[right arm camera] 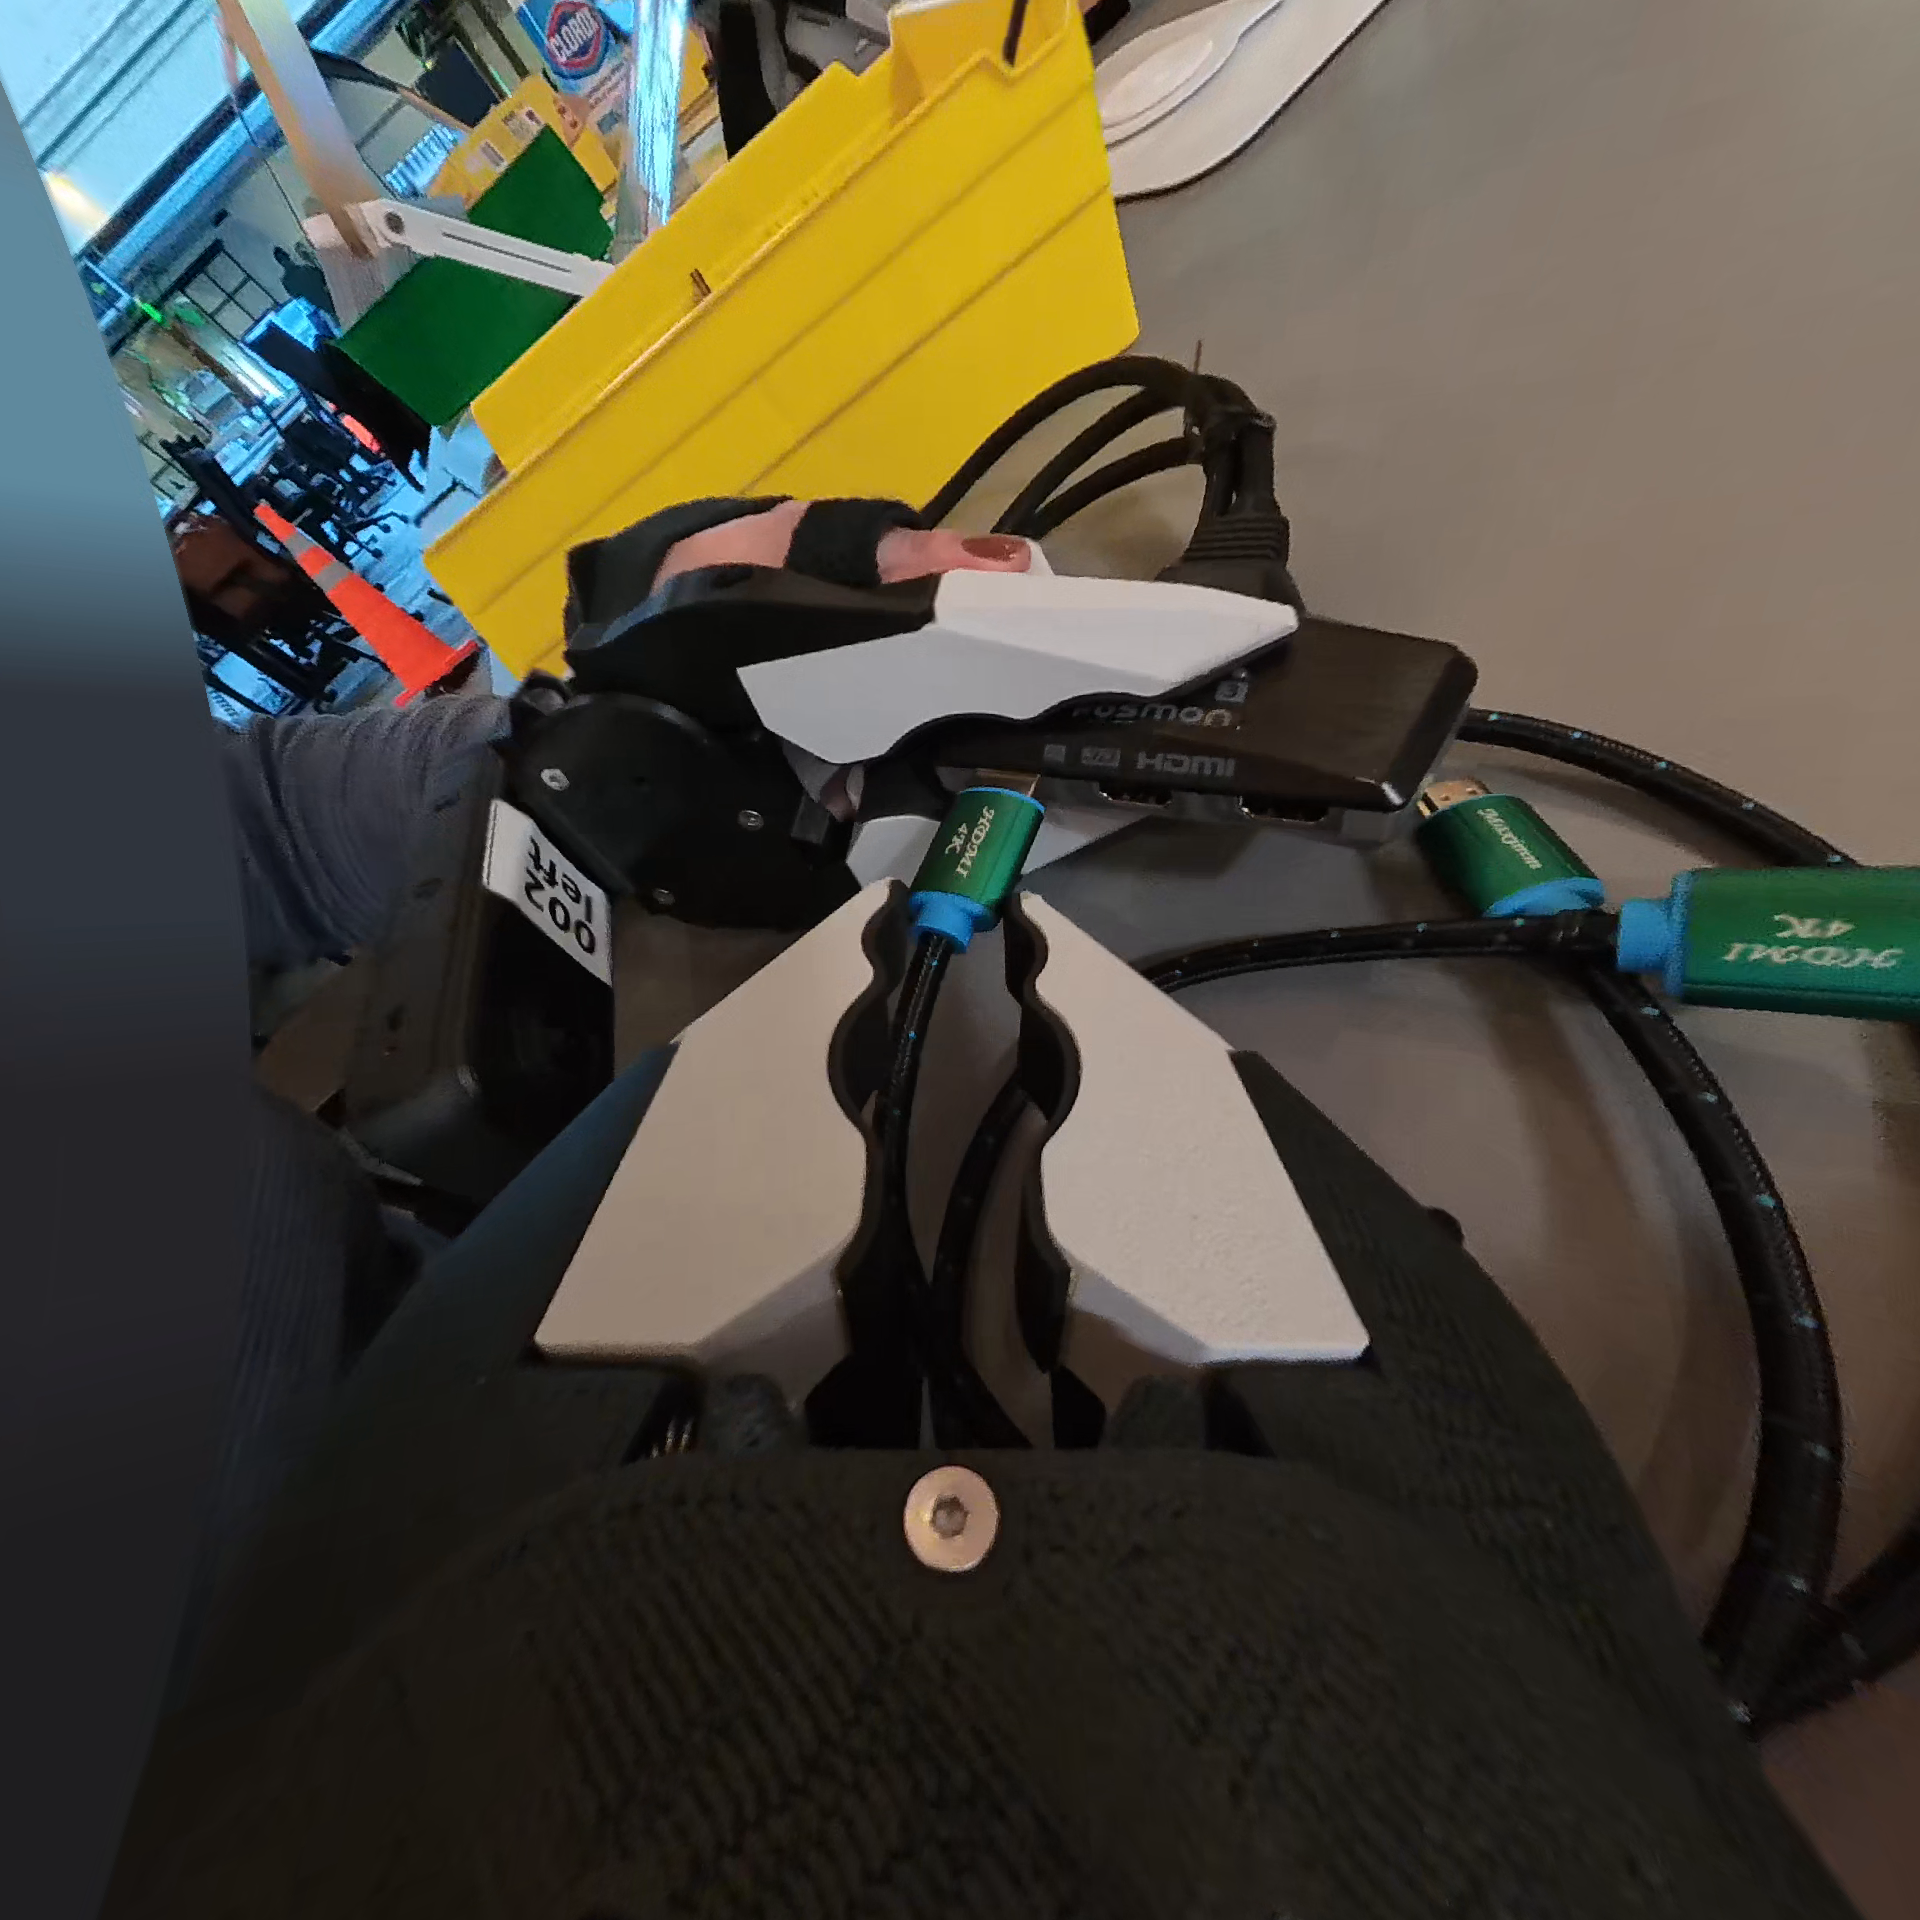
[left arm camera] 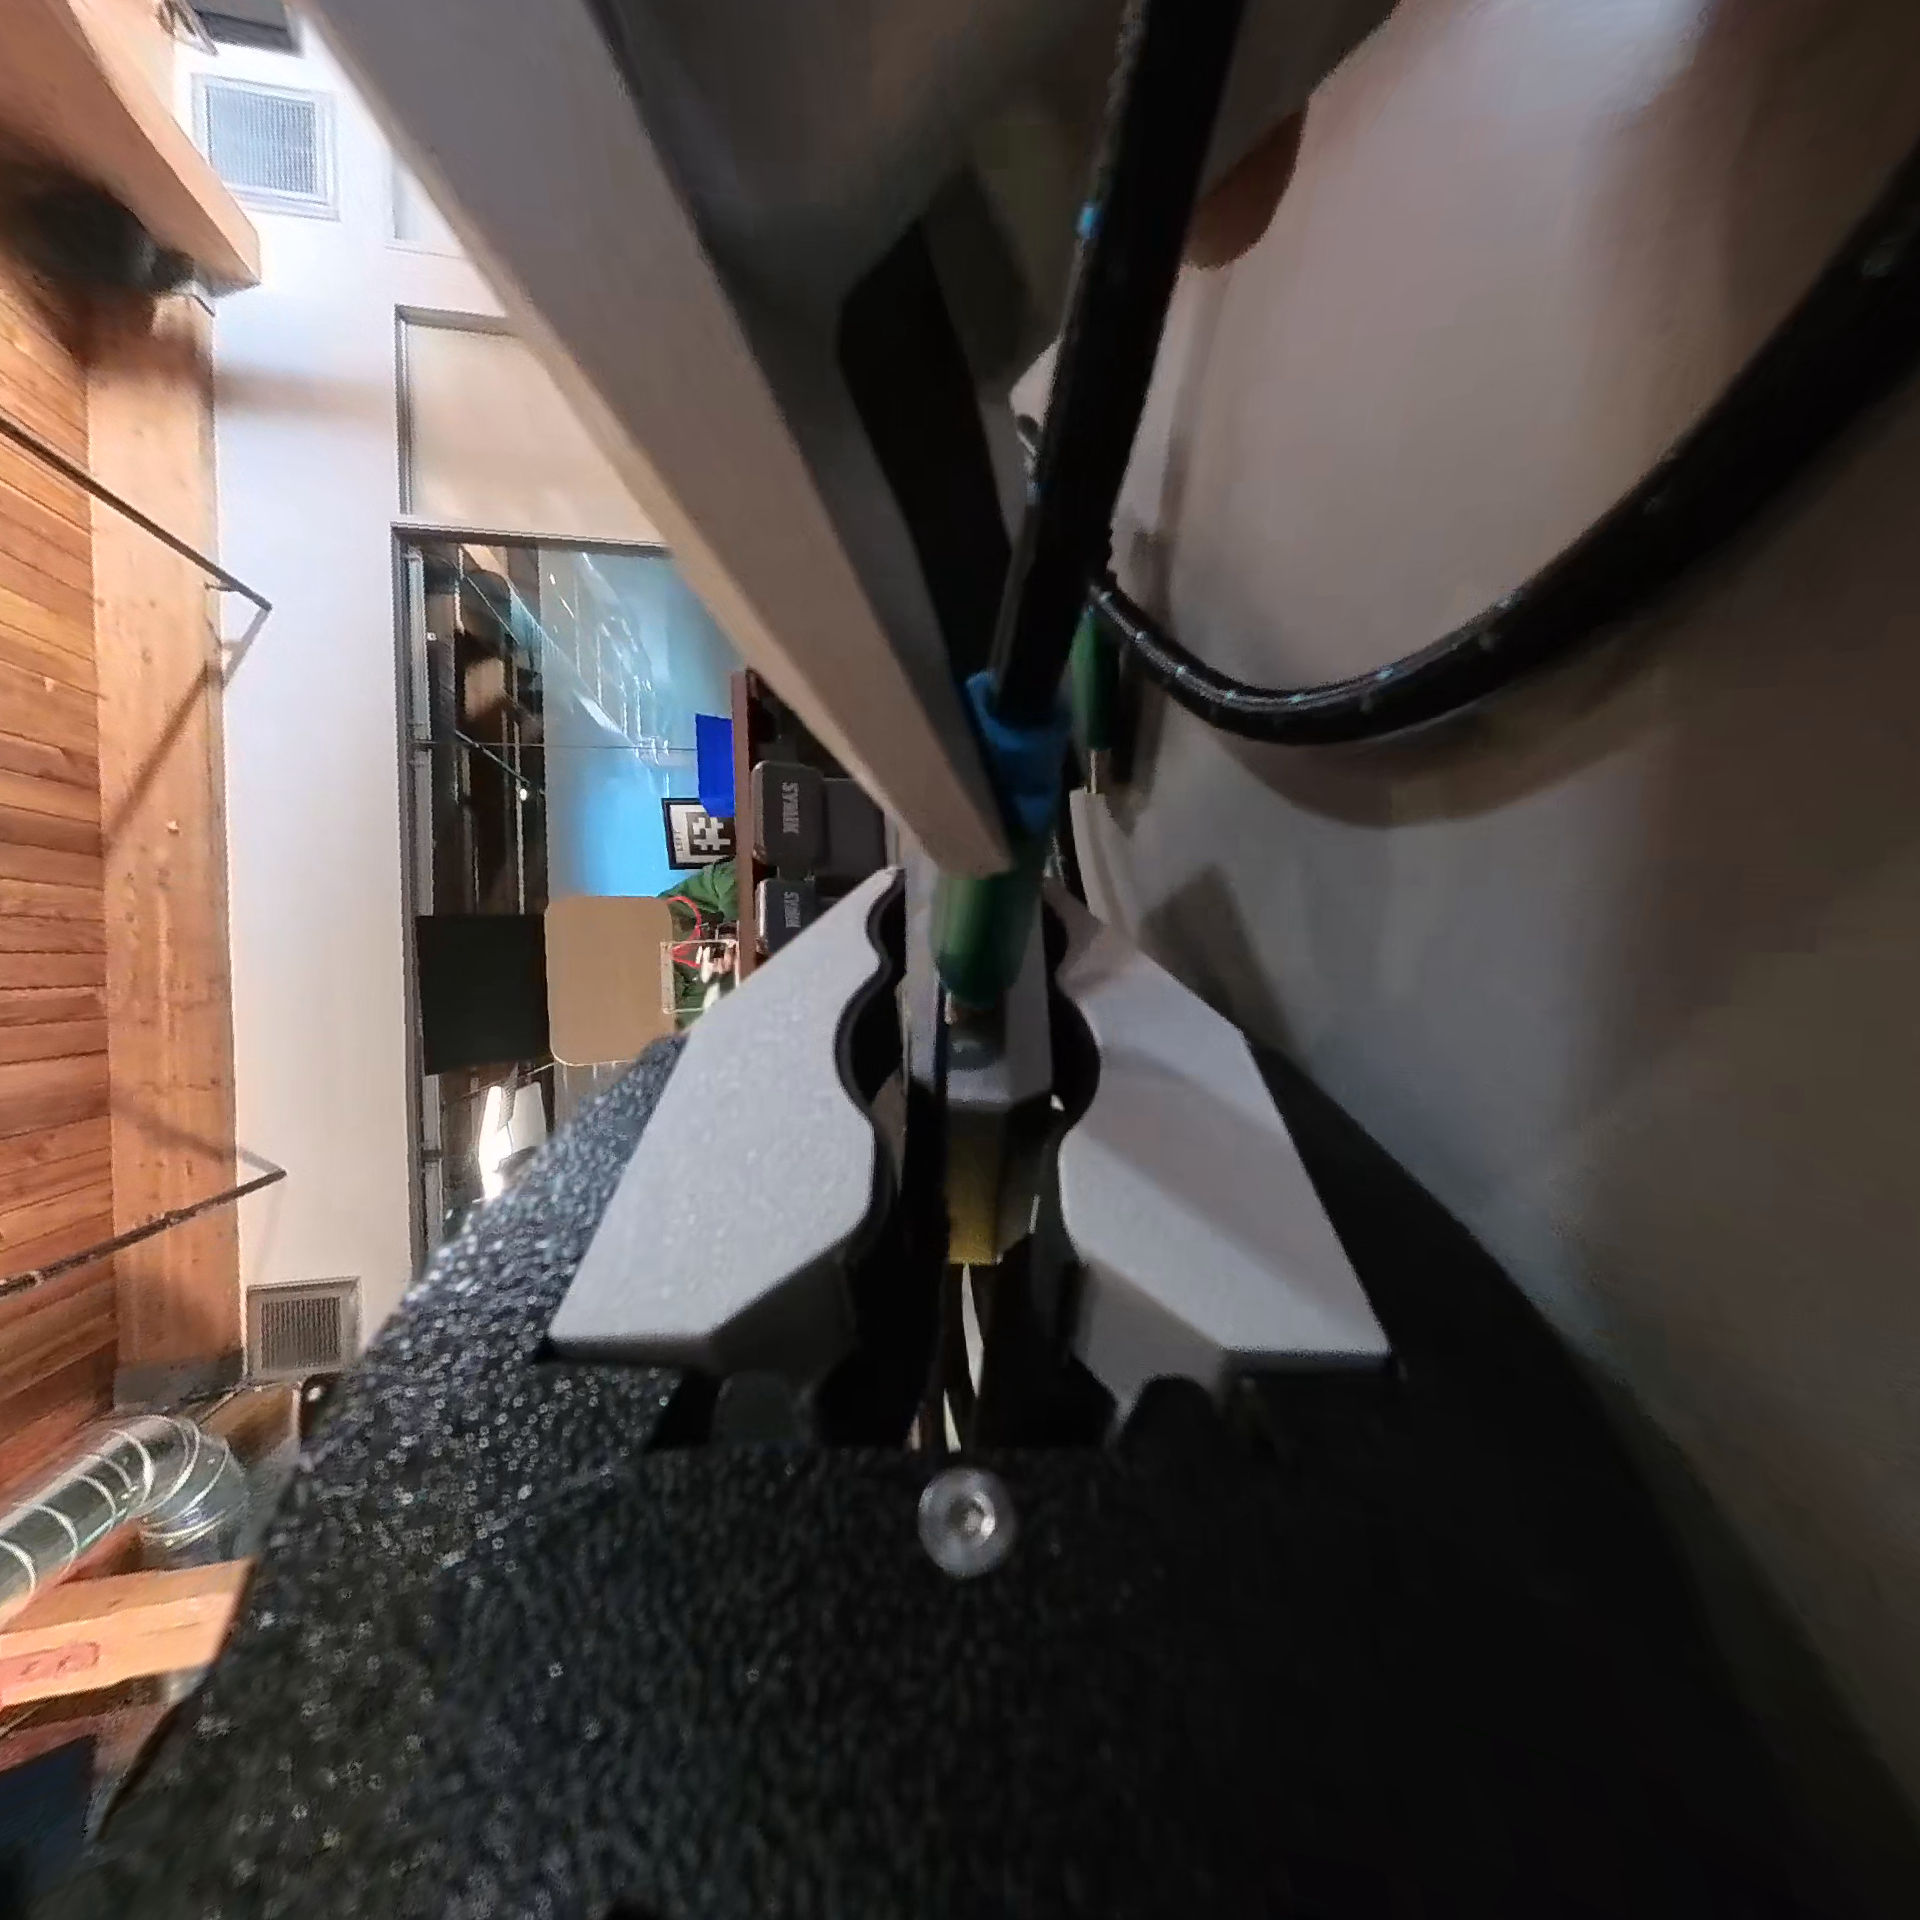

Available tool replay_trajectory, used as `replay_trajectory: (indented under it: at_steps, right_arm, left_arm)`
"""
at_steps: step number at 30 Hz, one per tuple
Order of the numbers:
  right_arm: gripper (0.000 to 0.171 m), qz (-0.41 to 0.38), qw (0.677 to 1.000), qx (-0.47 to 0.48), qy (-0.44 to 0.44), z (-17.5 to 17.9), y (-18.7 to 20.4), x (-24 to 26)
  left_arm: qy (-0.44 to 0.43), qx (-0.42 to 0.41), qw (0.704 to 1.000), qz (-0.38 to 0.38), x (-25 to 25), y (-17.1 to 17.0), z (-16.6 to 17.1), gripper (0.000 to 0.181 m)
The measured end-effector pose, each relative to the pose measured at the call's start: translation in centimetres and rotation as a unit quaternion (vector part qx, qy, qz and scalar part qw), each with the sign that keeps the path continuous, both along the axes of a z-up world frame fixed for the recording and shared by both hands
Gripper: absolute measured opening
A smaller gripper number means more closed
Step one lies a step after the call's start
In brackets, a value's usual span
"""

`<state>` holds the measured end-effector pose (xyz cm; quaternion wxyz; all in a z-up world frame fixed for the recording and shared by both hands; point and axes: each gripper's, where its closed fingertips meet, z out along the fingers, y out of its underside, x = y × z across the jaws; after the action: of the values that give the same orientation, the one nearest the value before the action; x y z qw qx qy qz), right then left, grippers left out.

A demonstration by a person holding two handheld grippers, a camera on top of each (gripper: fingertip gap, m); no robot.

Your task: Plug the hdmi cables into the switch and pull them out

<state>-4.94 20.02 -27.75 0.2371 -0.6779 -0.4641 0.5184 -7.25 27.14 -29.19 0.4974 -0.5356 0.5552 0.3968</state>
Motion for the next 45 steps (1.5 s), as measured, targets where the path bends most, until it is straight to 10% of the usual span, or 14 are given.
replay_trajectory:
  at_steps: [15, 20, 45]
  right_arm:
    - [0.017, 0.024, 1.000, -0.017, 0.007, -0.2, 0.4, 0.9]
    - [0.035, -0.016, 0.993, 0.114, -0.031, -0.6, 1.7, 0.9]
    - [0.018, -0.059, 0.972, 0.219, -0.066, -1.0, 1.4, 0.0]
  left_arm:
    - [-0.014, -0.037, 0.999, -0.028, -0.8, -0.3, -0.5, 0.020]
    - [-0.023, -0.055, 0.998, 0.010, -1.0, -0.1, -0.9, 0.019]
    - [-0.016, -0.051, 0.996, 0.068, -1.2, 0.0, -1.1, 0.018]
